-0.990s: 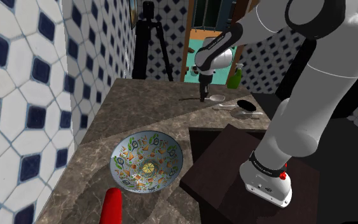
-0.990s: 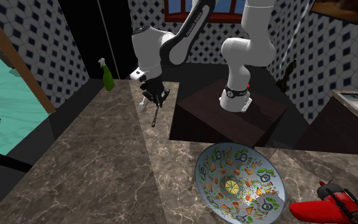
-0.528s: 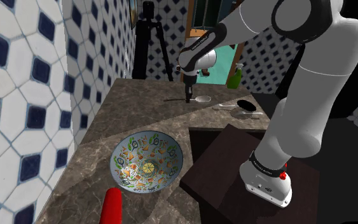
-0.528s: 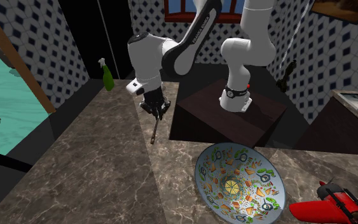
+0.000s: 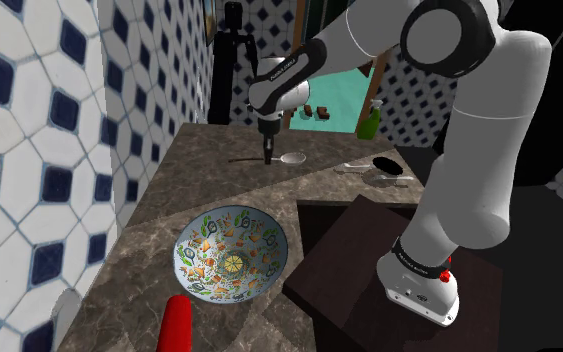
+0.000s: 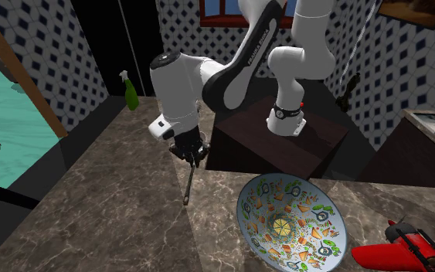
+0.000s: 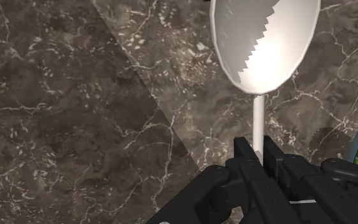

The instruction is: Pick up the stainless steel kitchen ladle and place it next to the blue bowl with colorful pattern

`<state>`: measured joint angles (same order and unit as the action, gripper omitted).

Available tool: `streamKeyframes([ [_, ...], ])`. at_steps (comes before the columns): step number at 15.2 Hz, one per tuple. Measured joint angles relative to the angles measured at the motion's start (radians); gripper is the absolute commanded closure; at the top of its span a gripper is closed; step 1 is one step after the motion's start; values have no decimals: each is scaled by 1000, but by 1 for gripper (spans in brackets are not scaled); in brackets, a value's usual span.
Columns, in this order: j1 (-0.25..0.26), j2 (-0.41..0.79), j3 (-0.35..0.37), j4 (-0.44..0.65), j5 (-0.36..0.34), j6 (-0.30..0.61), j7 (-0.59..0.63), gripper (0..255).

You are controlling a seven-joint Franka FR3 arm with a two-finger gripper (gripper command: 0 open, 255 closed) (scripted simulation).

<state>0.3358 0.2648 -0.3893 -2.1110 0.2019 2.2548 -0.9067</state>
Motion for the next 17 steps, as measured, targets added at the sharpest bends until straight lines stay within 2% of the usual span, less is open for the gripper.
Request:
streamKeyframes([
  [12,72,276,94,416,61,-134,179,255],
  [17,73,332,106,460,74,-123,190,255],
])
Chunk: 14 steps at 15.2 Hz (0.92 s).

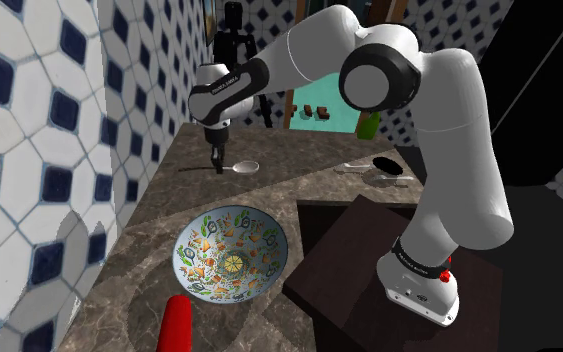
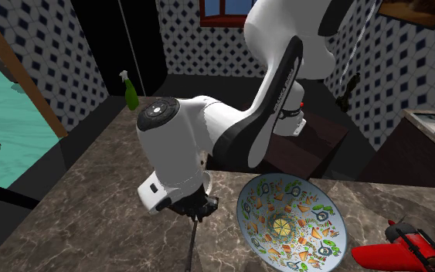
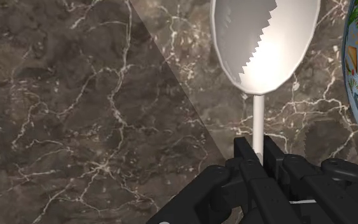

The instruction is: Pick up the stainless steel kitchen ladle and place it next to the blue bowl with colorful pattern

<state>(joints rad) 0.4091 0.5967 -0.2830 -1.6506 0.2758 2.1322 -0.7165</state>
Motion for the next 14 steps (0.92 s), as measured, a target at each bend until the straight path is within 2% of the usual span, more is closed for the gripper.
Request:
streamKeyframes([
  [14,-18,119,28,-5,40,121,-29,255],
])
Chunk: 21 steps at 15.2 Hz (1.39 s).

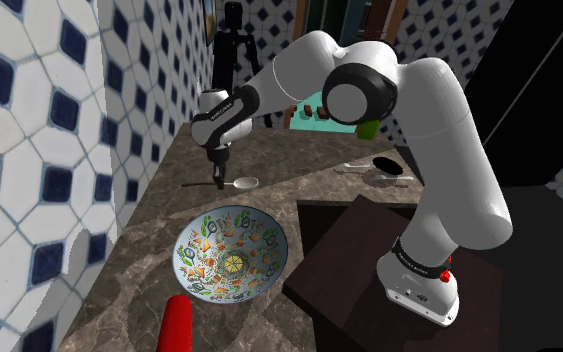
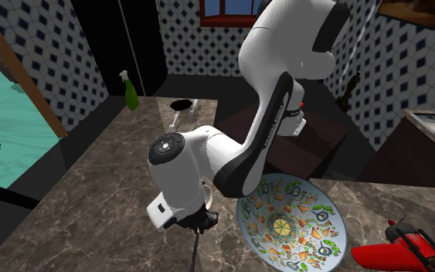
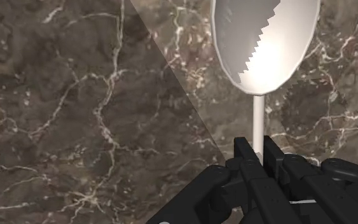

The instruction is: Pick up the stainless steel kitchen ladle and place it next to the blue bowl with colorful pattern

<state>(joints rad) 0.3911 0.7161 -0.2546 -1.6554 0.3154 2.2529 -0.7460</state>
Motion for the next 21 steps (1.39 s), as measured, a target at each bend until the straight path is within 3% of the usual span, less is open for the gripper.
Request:
streamKeyframes([
  [17,-19,120,28,30,31,89,-21,255],
  [18,-19,120,28,30,31,89,-21,0],
  [21,-19,120,28,30,31,90,-21,0],
])
